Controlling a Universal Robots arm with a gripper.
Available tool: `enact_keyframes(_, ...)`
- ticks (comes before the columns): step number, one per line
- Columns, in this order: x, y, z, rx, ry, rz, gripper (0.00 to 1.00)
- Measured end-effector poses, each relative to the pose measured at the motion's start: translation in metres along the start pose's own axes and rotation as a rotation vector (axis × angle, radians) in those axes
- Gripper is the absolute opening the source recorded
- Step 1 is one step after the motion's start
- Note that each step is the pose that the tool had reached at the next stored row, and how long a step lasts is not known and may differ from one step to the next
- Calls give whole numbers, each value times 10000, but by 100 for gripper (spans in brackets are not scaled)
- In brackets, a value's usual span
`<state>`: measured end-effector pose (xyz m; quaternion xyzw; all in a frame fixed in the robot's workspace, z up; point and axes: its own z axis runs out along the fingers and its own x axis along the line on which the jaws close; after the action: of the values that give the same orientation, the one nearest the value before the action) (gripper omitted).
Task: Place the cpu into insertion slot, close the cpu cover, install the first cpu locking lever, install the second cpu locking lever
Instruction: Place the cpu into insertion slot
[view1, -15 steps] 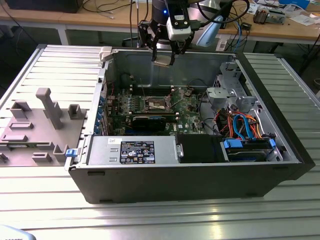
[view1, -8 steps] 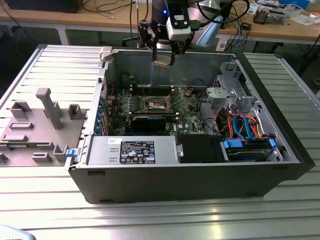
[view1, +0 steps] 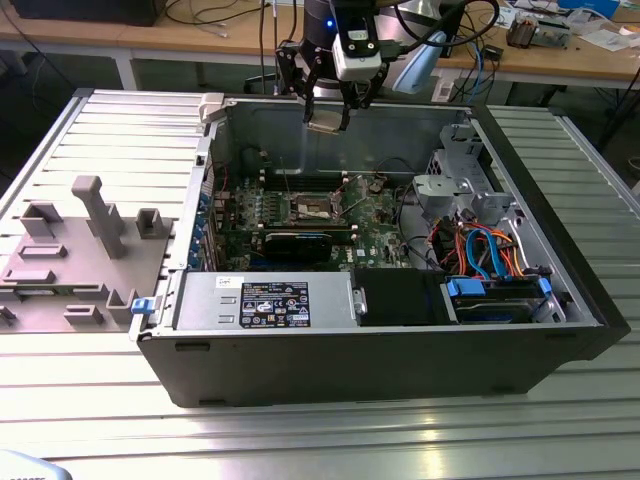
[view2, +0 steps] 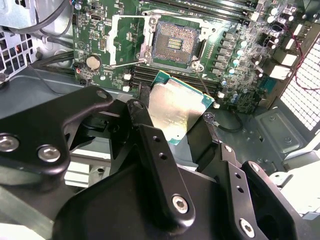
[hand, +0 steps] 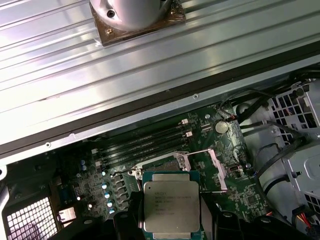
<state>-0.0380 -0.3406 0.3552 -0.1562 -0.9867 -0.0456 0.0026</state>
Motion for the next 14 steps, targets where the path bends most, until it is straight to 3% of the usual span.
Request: enact_keyframes(14, 0, 0, 0, -2, -8, 87, 55)
